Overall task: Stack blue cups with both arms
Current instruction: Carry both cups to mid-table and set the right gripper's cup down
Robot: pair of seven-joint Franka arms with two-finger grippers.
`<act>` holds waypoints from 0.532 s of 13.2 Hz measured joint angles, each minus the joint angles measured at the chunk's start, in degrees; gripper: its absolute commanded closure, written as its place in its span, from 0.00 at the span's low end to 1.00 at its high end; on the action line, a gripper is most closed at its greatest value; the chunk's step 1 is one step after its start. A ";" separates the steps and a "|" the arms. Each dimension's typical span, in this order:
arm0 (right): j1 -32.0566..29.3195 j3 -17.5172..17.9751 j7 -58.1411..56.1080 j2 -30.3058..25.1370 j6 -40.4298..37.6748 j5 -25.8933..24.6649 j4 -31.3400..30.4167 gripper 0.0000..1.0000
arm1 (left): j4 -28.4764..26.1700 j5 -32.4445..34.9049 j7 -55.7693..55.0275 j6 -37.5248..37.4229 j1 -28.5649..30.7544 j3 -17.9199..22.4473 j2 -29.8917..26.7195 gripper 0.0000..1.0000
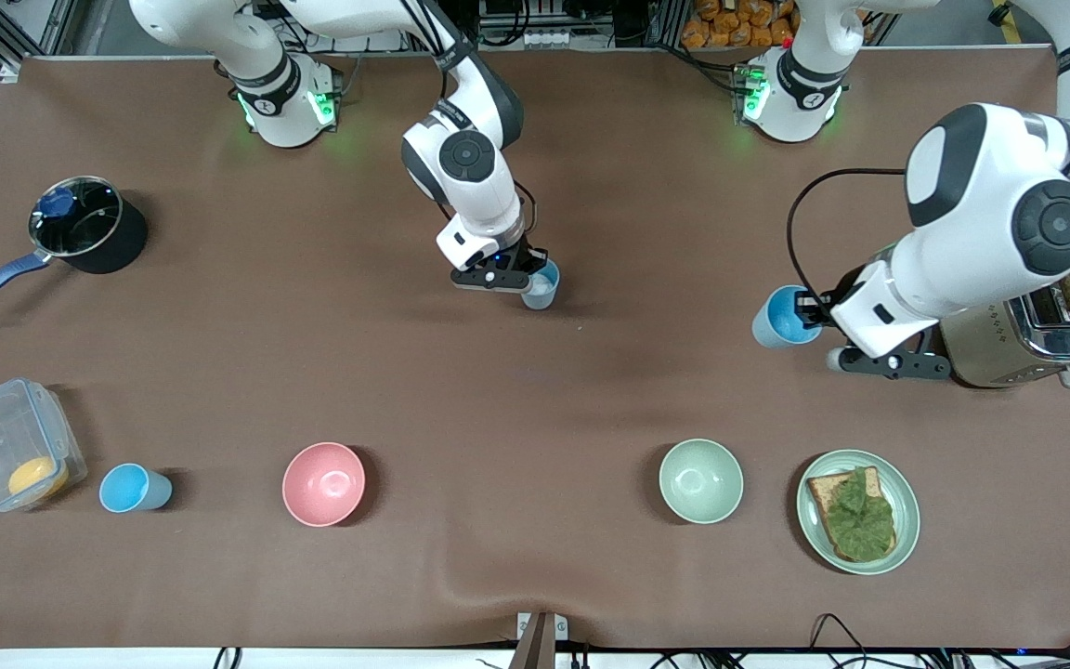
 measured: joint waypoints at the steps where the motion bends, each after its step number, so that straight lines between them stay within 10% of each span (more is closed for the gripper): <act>1: 0.00 -0.22 0.00 -0.01 -0.01 0.00 0.36 0.03 | 0.00 0.00 -0.02 0.02 -0.06 -0.24 0.01 1.00; 7: -2.54 -1.66 -2.33 -1.15 -13.37 -0.04 7.15 0.00 | -0.14 0.00 -0.88 2.72 -0.26 -1.54 0.73 1.00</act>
